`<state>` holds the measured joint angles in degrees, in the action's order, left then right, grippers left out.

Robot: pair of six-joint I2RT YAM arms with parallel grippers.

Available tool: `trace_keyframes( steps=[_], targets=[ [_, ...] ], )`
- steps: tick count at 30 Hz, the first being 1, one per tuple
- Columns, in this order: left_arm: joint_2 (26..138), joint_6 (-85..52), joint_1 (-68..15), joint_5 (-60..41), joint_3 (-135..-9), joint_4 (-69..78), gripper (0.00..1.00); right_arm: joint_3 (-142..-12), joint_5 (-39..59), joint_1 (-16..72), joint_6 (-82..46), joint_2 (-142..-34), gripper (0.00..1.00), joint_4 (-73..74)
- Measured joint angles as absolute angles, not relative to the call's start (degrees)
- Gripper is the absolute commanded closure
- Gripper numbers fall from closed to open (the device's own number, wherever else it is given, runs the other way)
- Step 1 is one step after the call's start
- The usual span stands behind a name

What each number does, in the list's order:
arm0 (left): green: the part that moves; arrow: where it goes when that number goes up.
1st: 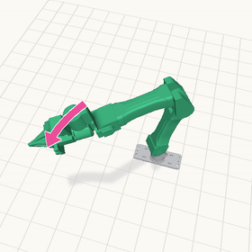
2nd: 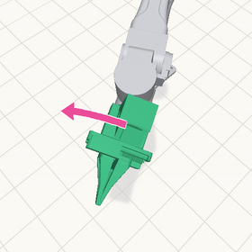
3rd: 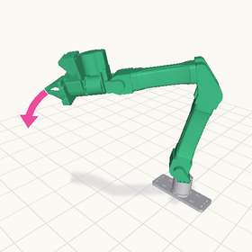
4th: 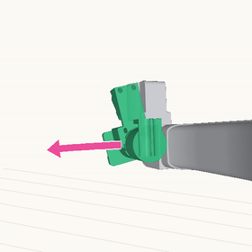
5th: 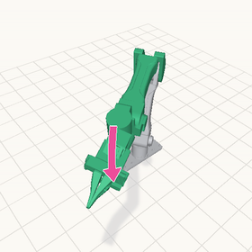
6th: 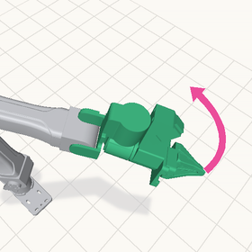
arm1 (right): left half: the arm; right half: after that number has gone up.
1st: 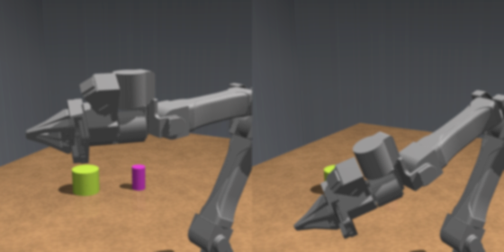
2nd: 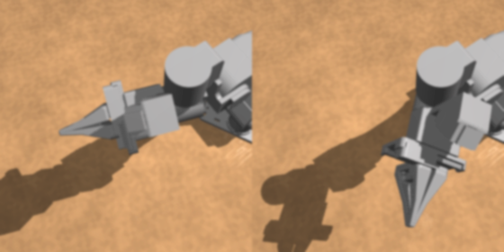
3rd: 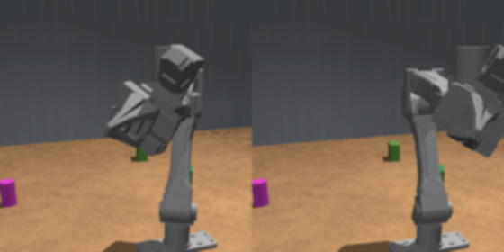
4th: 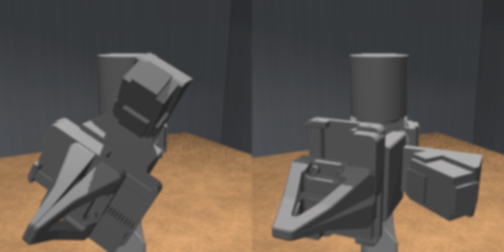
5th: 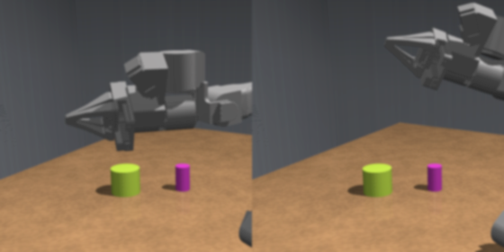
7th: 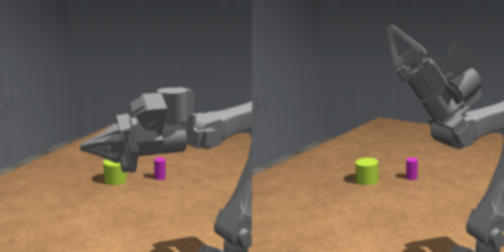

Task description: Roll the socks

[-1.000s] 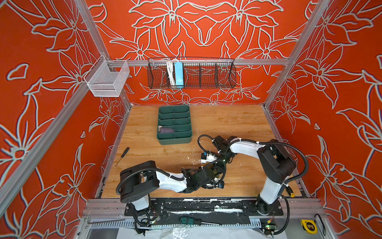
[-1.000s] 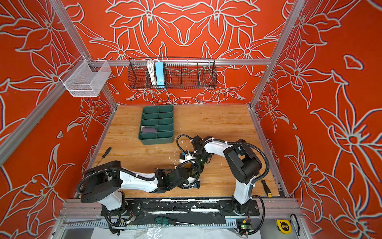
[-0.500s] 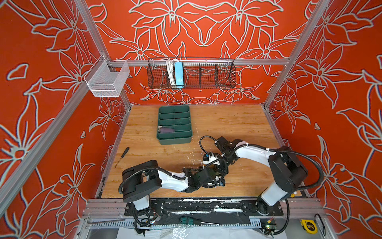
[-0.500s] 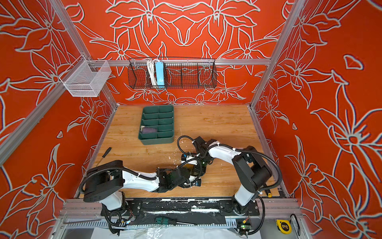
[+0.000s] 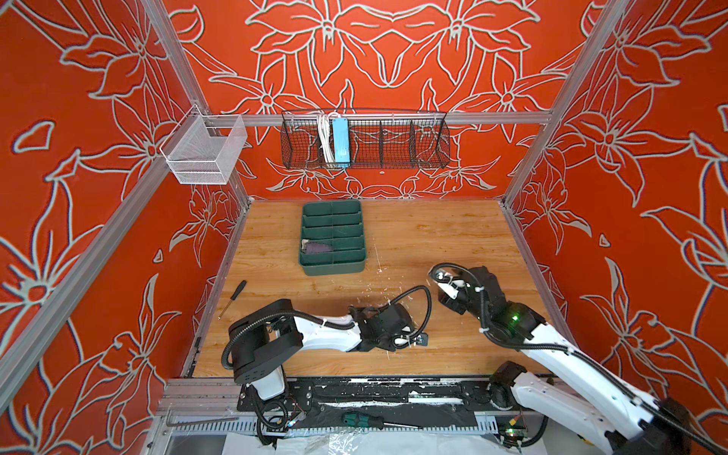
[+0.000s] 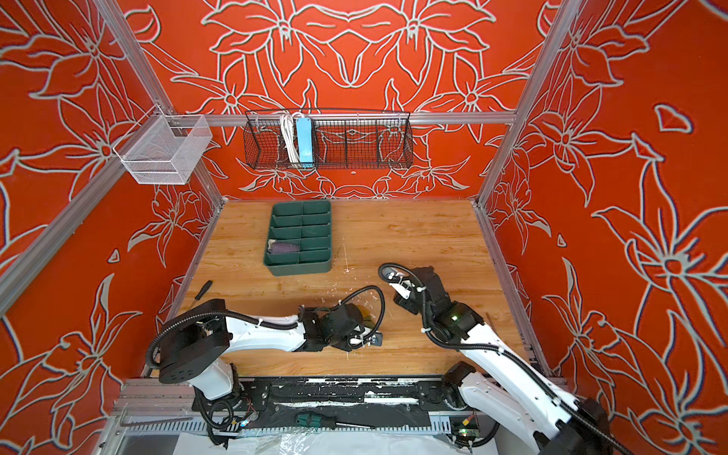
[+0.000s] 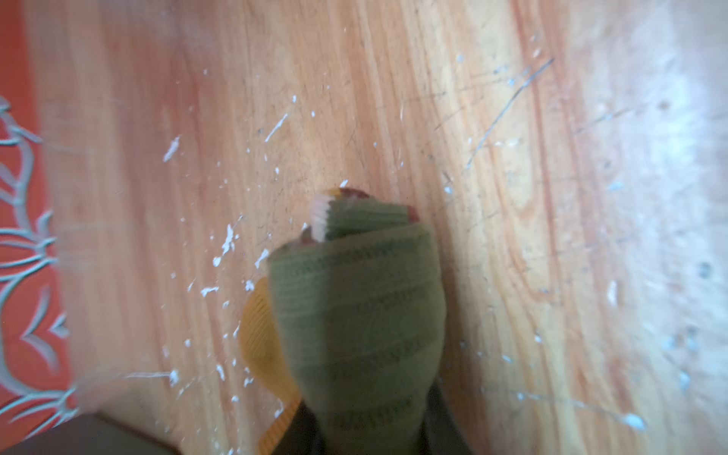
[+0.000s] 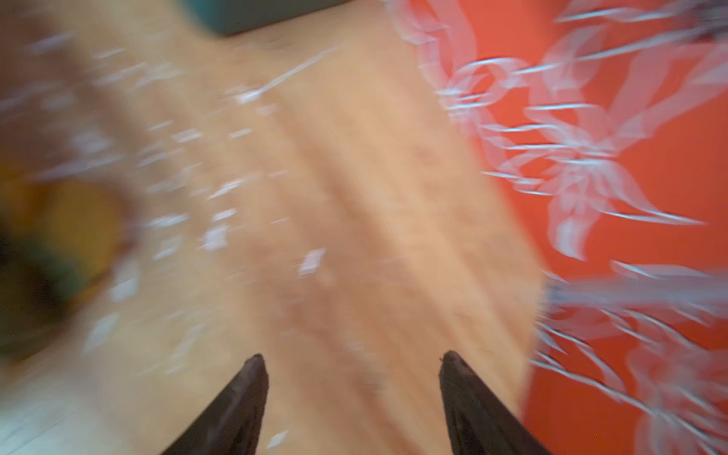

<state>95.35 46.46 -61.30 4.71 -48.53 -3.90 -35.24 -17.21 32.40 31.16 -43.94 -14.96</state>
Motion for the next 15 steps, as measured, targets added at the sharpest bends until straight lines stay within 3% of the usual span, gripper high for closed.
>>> trace_keyframes(
  steps=[3, 7, 15],
  targets=[
    [97.2, 45.4, -58.1, -3.0, -53.4, -11.0, 1.00, -33.7, -19.9, 31.7, 31.7, -35.5, 0.31, -9.5],
    [103.4, 41.6, -53.1, -13.1, -62.3, -18.9, 1.00, -32.8, -13.9, 31.7, 35.0, -26.1, 0.36, -8.4],
    [111.4, 35.0, -48.3, -25.5, -72.7, -27.9, 1.00, -32.9, 1.7, 36.0, 45.2, -30.9, 0.38, -26.0]
  ],
)
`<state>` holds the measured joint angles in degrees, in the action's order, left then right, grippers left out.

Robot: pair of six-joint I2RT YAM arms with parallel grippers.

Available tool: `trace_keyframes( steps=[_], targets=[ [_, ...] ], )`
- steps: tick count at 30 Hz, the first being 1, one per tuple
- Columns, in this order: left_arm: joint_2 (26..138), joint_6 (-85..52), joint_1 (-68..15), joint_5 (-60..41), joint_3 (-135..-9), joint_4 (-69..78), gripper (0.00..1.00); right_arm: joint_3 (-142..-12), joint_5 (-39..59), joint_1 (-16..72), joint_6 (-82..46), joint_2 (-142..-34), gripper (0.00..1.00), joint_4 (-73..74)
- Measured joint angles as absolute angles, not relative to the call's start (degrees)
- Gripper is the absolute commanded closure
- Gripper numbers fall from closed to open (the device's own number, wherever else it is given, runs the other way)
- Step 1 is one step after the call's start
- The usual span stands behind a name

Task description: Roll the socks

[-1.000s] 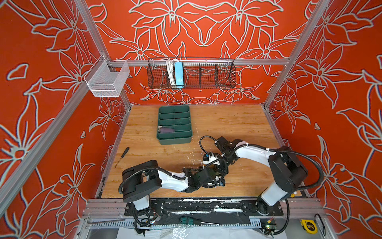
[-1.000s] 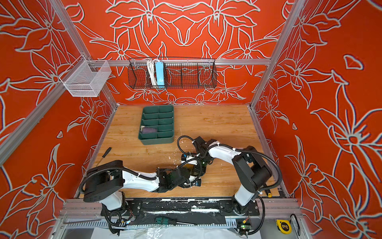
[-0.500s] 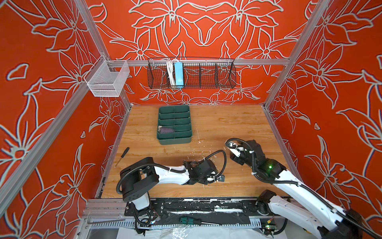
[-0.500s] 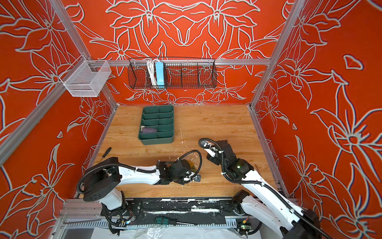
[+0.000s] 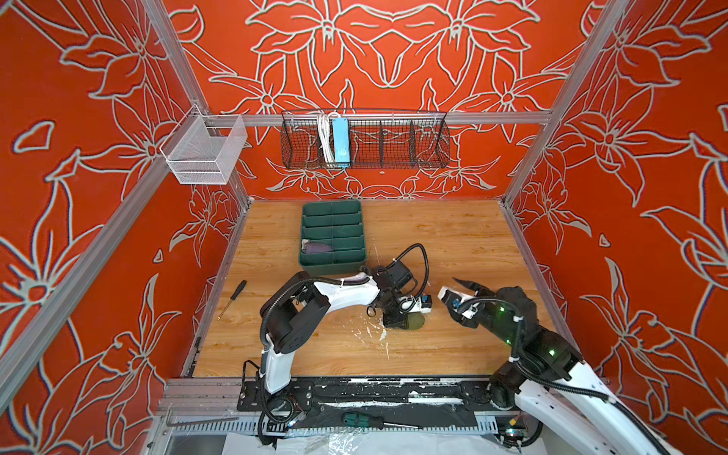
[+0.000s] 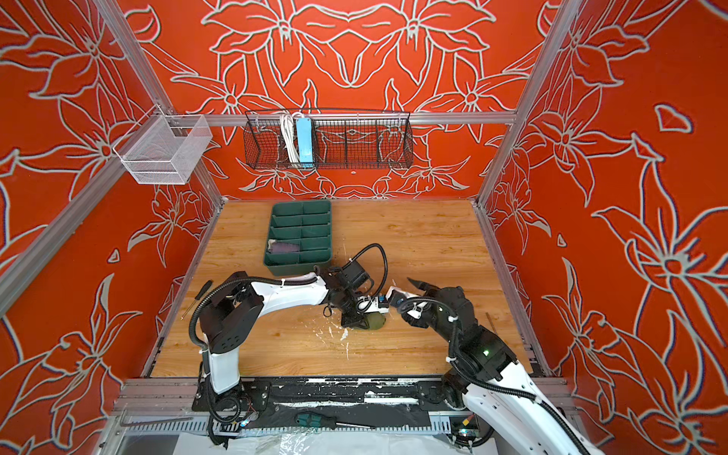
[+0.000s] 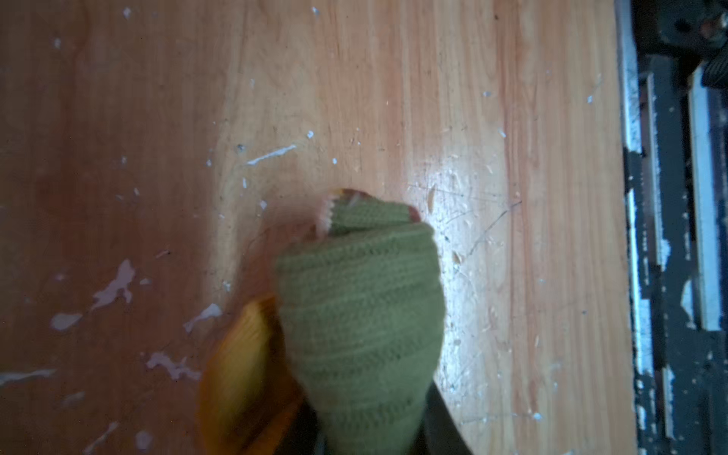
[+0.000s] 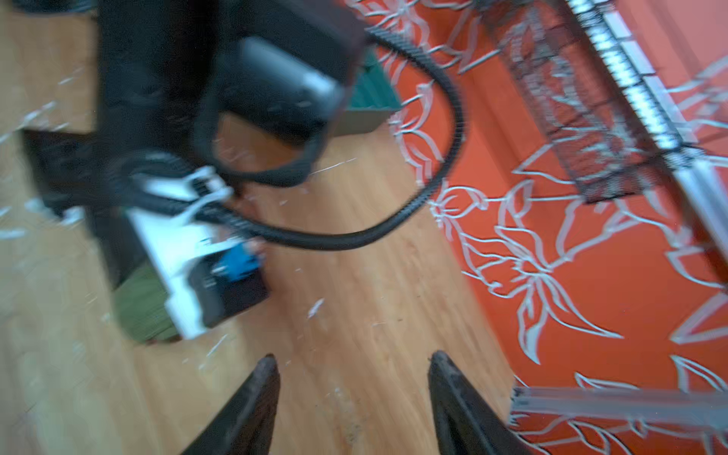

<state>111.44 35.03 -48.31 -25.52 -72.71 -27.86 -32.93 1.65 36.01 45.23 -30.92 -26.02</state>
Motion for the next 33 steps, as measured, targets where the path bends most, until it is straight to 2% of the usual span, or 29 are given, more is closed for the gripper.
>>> trace_keyframes(
  steps=[5, 9, 21, 24, 26, 28, 29, 31, 33],
  targets=[
    [113.4, 32.7, -46.5, -29.3, -74.8, -30.5, 1.00, -32.9, -0.6, 47.1, 50.9, -39.0, 0.38, -32.6],
    [113.9, 31.9, -46.0, -30.7, -75.2, -31.1, 1.00, -32.9, -1.8, 51.2, 51.3, -46.9, 0.38, -32.5],
    [115.3, 30.8, -45.6, -31.8, -76.9, -33.0, 1.00, -29.2, -10.5, 54.2, 45.2, -69.3, 0.41, -11.2],
    [115.5, 30.8, -45.2, -32.5, -77.2, -33.2, 1.00, -29.0, -12.3, 54.5, 46.1, -71.8, 0.51, -7.4],
    [115.6, 30.8, -44.9, -32.9, -77.2, -33.3, 1.00, -29.0, -12.8, 54.7, 46.7, -72.6, 0.63, -6.2],
    [115.6, 30.8, -44.7, -33.2, -77.1, -33.3, 1.00, -29.0, -12.9, 54.8, 47.2, -73.0, 0.80, -5.9],
    [115.6, 30.8, -44.6, -33.2, -77.0, -33.3, 0.97, -29.0, -13.0, 54.9, 47.4, -73.1, 0.86, -6.0],
    [115.1, 30.6, -44.6, -33.2, -76.3, -32.6, 0.80, -29.1, -13.4, 55.0, 47.5, -73.5, 0.99, -6.2],
    [114.0, 30.7, -44.6, -33.3, -74.8, -31.4, 0.64, -29.2, -13.7, 55.4, 47.6, -74.0, 1.00, -6.3]
  ],
)
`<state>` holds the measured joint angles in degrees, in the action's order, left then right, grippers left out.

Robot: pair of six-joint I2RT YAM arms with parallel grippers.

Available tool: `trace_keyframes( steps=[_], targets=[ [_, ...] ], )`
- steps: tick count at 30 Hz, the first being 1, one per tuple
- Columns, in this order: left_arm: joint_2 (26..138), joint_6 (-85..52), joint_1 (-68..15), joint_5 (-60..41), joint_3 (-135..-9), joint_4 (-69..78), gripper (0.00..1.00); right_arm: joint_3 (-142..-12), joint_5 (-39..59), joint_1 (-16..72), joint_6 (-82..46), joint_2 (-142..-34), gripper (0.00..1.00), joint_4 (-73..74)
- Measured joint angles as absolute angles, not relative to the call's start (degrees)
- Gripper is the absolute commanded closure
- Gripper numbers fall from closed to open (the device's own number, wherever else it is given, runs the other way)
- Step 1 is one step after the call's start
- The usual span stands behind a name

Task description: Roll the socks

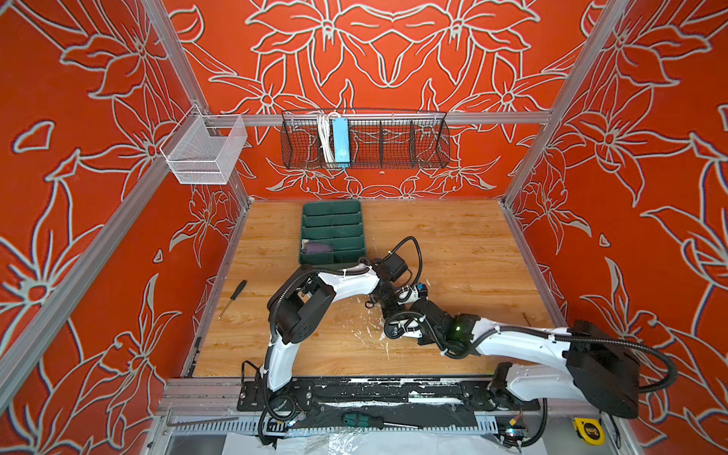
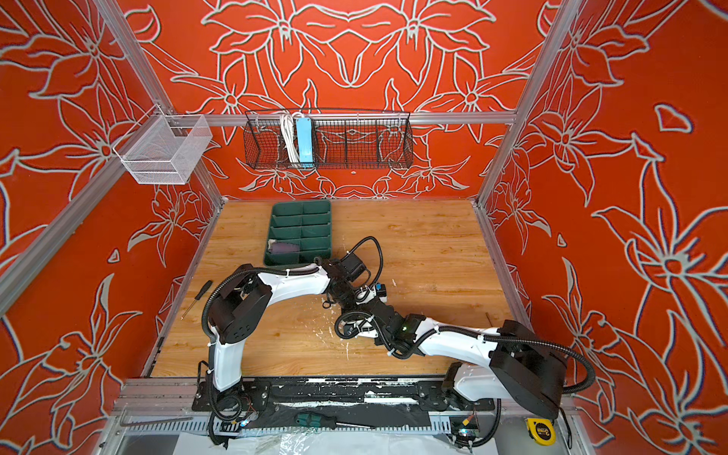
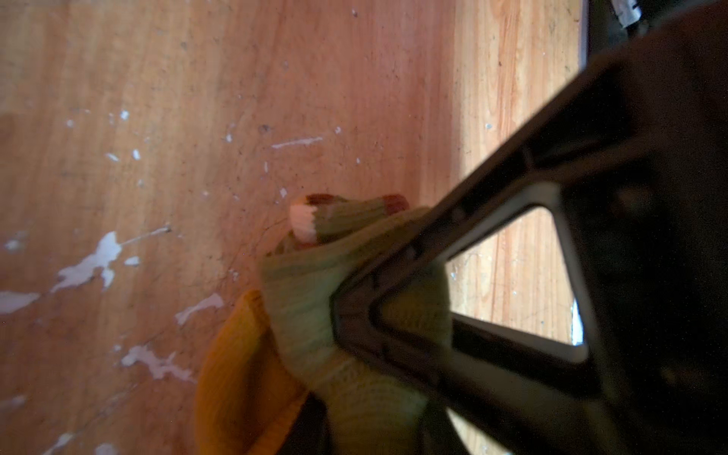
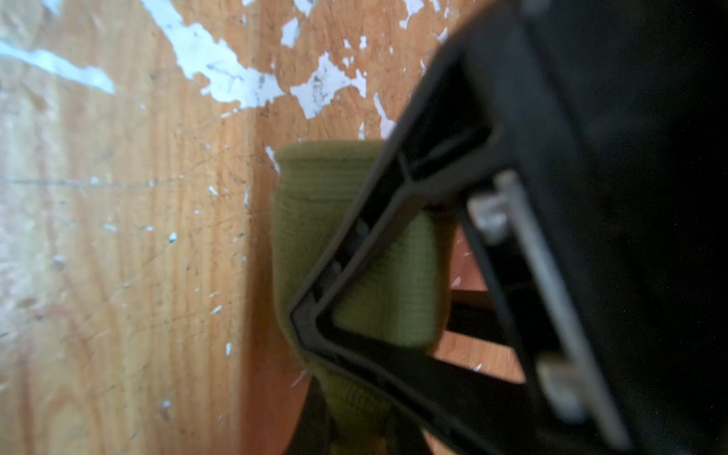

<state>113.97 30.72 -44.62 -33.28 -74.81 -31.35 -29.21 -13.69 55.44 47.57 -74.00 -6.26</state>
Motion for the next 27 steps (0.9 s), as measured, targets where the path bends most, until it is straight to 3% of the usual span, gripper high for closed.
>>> trace_keyframes(
  steps=[6, 7, 14, 22, 27],
  targets=[
    [110.5, 32.6, -44.6, -32.3, -70.7, -29.0, 0.35, -30.6, -11.4, 56.3, 47.0, -75.0, 1.00, -7.4],
    [110.0, 32.8, -44.6, -32.0, -70.1, -28.5, 0.01, -30.9, -10.8, 56.4, 46.9, -75.0, 1.00, -7.9],
    [101.5, 31.8, -43.5, -25.4, -62.8, -23.2, 0.03, -32.0, -5.3, 57.4, 46.2, -74.4, 1.00, -9.6],
    [75.9, 30.7, -44.2, -14.7, -47.1, -12.6, 0.03, -32.4, -4.0, 56.6, 43.2, -74.6, 1.00, -11.5],
    [65.8, 30.6, -44.2, -6.2, -41.8, -7.3, 0.03, -33.4, -4.0, 56.6, 42.1, -75.2, 1.00, -12.7]
  ],
)
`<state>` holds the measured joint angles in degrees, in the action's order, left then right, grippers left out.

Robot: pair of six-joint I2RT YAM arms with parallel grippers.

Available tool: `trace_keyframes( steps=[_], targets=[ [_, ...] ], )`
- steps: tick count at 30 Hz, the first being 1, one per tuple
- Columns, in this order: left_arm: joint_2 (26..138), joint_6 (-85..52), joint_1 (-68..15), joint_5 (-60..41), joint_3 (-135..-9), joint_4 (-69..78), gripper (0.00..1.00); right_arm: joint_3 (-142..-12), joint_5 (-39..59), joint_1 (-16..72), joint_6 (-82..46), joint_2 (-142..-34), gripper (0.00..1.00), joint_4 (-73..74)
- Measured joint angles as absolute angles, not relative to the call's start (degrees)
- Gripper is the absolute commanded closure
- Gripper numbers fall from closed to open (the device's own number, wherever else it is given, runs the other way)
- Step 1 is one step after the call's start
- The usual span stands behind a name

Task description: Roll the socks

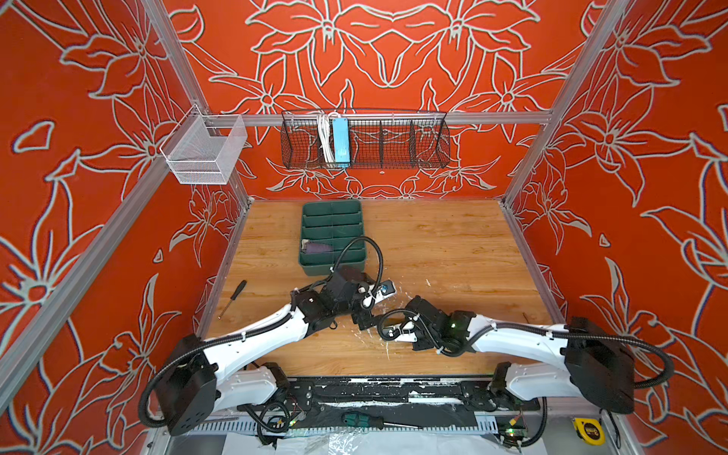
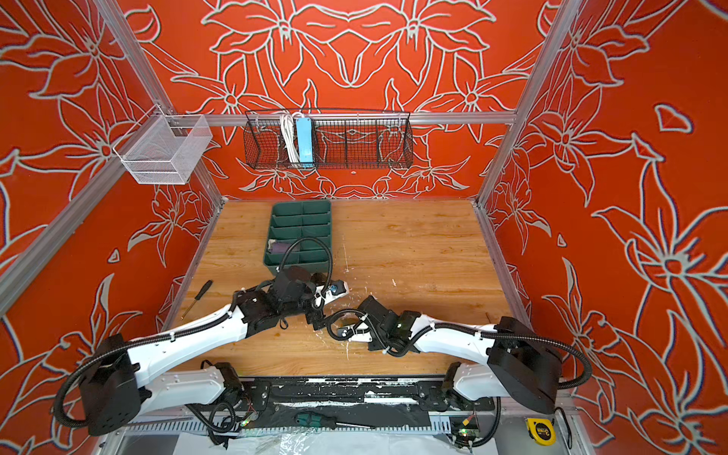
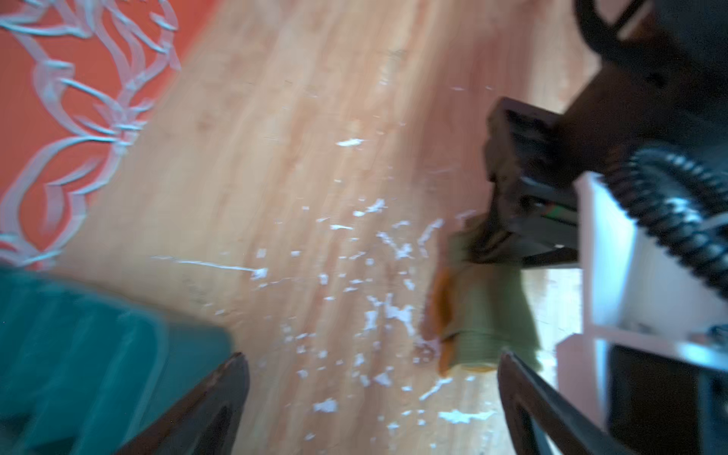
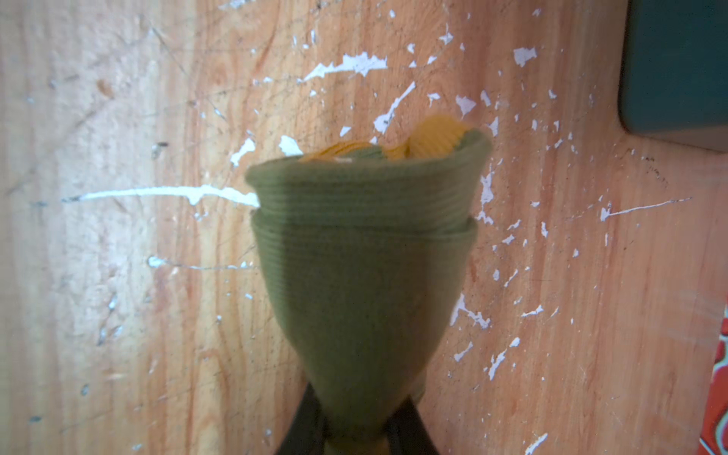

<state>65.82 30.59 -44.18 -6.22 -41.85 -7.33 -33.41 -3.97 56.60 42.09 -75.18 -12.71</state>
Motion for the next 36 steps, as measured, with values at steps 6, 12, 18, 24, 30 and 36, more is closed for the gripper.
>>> trace_keyframes(
  steps=[6, 12, 18, 24, 30, 36],
  targets=[
    [49.7, 32.3, -41.8, 2.5, -40.0, -6.5, 0.03, -36.7, -0.9, 55.9, 41.6, -75.4, 1.00, -20.1],
    [33.9, 35.1, -36.5, 0.3, -45.0, -10.9, 0.03, -46.1, 7.8, 52.2, 39.2, -82.1, 1.00, -33.7],
    [36.6, 42.2, -36.4, -13.9, -55.9, -27.9, 0.00, -54.7, 16.7, 46.6, 36.9, -91.1, 1.00, -43.6],
    [45.1, 48.0, -49.3, -13.5, -52.5, -32.8, 0.01, -58.9, 22.0, 43.4, 36.6, -95.9, 1.00, -48.6],
    [54.5, 51.8, -64.7, -1.4, -40.6, -22.4, 0.02, -62.7, 25.0, 41.3, 37.5, -100.6, 1.00, -52.4],
    [72.3, 47.4, -68.0, 5.8, -38.3, -4.7, 0.07, -63.8, 27.0, 40.1, 38.2, -102.3, 1.00, -54.2]
  ],
)
